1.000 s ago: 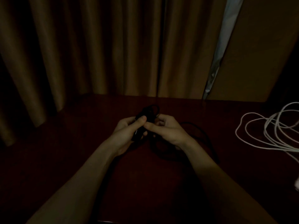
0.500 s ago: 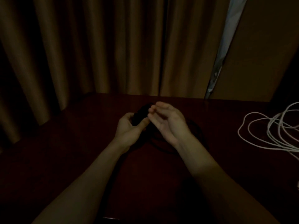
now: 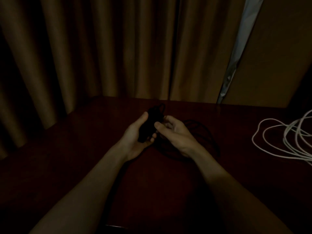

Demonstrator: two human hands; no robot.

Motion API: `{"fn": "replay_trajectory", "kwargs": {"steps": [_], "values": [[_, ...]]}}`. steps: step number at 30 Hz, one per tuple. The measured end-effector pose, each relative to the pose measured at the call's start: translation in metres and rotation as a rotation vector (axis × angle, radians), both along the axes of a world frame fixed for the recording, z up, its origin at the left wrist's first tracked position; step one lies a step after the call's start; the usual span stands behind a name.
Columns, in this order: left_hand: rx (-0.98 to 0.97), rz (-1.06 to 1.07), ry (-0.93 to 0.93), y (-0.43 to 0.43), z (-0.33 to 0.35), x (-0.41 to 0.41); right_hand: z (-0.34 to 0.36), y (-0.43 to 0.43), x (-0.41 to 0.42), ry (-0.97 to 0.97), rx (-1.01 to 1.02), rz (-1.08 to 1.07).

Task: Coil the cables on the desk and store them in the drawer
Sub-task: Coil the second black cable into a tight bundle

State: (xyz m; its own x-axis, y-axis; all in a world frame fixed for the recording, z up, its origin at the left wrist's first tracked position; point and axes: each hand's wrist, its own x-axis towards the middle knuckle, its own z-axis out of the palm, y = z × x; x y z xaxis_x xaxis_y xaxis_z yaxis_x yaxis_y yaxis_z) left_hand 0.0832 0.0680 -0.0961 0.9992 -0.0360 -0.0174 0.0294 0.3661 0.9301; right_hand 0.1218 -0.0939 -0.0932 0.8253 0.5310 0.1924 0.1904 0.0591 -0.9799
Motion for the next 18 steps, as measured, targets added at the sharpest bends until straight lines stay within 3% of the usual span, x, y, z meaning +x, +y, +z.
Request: {"fn": "replay_trajectory", "kwargs": {"steps": [4, 7, 9, 13, 18], "values": [[0.030, -0.062, 0.002, 0.000, 0.000, -0.002, 0.001, 0.000, -0.002, -0.018, -0.023, 0.011], [0.159, -0.103, -0.033, 0.000, 0.000, -0.002, 0.000, -0.001, -0.003, -0.003, 0.002, 0.055], [0.262, -0.028, -0.041, -0.006, -0.002, -0.001, 0.000, -0.001, -0.003, 0.018, 0.038, 0.036], [0.529, 0.326, -0.128, -0.009, -0.009, 0.001, 0.000, -0.001, -0.001, 0.016, 0.038, -0.108], [0.852, 0.318, -0.314, -0.007, -0.015, -0.002, -0.004, 0.000, 0.006, 0.002, -0.043, -0.233]]}}
